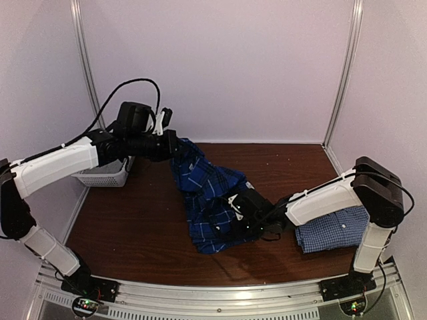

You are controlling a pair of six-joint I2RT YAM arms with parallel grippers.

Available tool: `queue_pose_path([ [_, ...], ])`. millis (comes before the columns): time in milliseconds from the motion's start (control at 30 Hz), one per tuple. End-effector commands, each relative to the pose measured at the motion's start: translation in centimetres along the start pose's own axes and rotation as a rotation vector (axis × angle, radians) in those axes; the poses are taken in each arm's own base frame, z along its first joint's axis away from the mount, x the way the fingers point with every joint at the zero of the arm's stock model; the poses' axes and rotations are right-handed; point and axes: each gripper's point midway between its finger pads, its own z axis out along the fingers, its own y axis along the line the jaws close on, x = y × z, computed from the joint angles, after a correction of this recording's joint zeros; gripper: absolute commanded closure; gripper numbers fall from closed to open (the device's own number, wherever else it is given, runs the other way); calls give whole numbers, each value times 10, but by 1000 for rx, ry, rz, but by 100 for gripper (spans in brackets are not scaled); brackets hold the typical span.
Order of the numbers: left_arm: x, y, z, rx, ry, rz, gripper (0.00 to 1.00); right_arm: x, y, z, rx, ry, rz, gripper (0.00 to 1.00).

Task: Fold and stack the long sleeve shirts
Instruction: Flatten out the crumpled shirt at the center of the board.

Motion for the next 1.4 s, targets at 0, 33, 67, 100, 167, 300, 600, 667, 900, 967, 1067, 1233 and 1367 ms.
queue_pose_path([
  [0, -45, -27, 13, 84, -57, -34, 100, 42, 8, -13, -72, 121, 4, 100],
  [33, -58, -31, 17, 95, -71, -38, 100, 45, 11, -17, -84, 127, 5, 100],
  [67, -68, -31, 23, 100, -78, -42, 100, 48, 15, -21, -98, 134, 5, 100],
  [100, -80, -34, 28, 108, -97, -37, 100, 51, 20, -26, -116, 139, 4, 100],
  [167, -103, -28, 44, 91, -128, -27, 100, 59, 32, -36, -155, 152, 4, 100],
  [300, -134, 6, 91, 51, -152, -31, 100, 72, 59, -54, -221, 175, 0, 100],
  [600, -137, 87, 201, 81, -86, -51, 73, 48, 76, -79, -234, 105, 35, 82],
  [667, -136, 93, 205, 81, -84, -58, 52, 35, 72, -85, -207, 76, 34, 70],
  [900, -150, 77, 172, 68, -112, 8, 26, -10, 48, -107, -161, -39, 88, 42],
  [967, -152, 71, 156, 50, -119, 28, 24, -23, 34, -111, -132, -76, 117, 36],
  [1067, -141, 70, 137, 27, -95, 32, 24, -41, 13, -117, -108, -127, 172, 34],
  [1233, -95, 76, 110, 1, -14, 7, 27, -57, -11, -126, -100, -192, 247, 32],
  [1367, -42, 77, 90, 3, 54, -19, 29, -57, -24, -124, -114, -196, 282, 31],
])
